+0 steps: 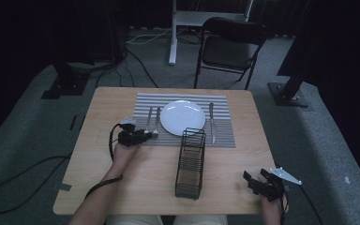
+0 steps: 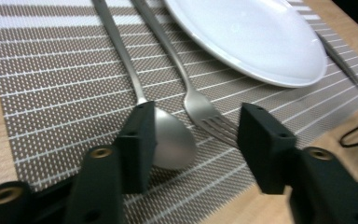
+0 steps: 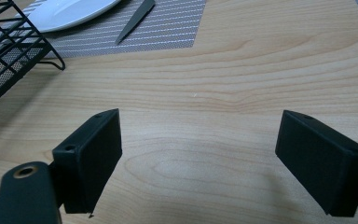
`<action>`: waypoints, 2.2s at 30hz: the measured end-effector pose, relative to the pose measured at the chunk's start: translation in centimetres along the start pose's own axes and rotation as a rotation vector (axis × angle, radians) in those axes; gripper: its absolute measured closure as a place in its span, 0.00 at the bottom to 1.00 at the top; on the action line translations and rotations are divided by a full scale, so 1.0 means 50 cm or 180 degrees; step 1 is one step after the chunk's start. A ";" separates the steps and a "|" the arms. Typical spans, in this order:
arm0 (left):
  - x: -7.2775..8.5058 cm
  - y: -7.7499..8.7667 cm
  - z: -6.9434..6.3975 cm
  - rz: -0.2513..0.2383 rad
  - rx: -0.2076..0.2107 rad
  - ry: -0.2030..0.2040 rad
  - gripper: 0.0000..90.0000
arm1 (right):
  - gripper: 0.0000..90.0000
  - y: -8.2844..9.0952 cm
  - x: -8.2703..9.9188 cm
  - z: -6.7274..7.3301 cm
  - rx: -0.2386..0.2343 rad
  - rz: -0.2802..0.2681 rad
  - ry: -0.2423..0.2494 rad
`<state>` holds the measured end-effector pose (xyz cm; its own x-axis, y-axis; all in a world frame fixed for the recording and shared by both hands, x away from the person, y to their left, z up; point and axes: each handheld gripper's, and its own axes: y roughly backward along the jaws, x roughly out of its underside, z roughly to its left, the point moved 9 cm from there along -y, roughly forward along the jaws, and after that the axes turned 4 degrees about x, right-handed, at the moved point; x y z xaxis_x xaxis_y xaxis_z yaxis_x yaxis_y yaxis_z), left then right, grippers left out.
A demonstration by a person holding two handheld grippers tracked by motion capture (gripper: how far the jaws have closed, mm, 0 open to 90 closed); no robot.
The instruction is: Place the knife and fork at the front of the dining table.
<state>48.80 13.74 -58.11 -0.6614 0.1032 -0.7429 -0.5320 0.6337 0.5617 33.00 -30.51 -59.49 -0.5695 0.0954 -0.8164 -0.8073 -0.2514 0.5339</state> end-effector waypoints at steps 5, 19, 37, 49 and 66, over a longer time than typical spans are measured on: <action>-0.001 0.031 -0.006 -0.0133 -0.0113 -0.0073 0.18 | 0.15 -0.001 0.000 0.000 0.0020 0.0010 0.0017; 0.067 0.065 -0.022 -0.0245 -0.0268 -0.0438 0.10 | 0.15 0.000 0.000 0.000 0.0030 -0.0008 0.0022; 0.124 0.201 -0.045 -0.0533 -0.0216 -0.0467 0.10 | 0.15 0.001 0.000 0.001 0.0049 -0.0018 0.0030; 0.194 0.267 -0.044 -0.0505 -0.0208 -0.0427 0.10 | 0.15 0.000 0.000 0.001 0.0066 0.0003 0.0037; 0.250 0.365 -0.035 -0.0565 -0.0249 -0.0349 0.10 | 0.15 -0.001 0.001 0.001 0.0088 0.0011 0.0042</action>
<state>29.89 25.23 -56.51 -0.4945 0.0809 -0.8654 -0.6772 0.5883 0.4419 33.03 -30.46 -59.54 -0.5704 0.0816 -0.8173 -0.8094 -0.2250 0.5425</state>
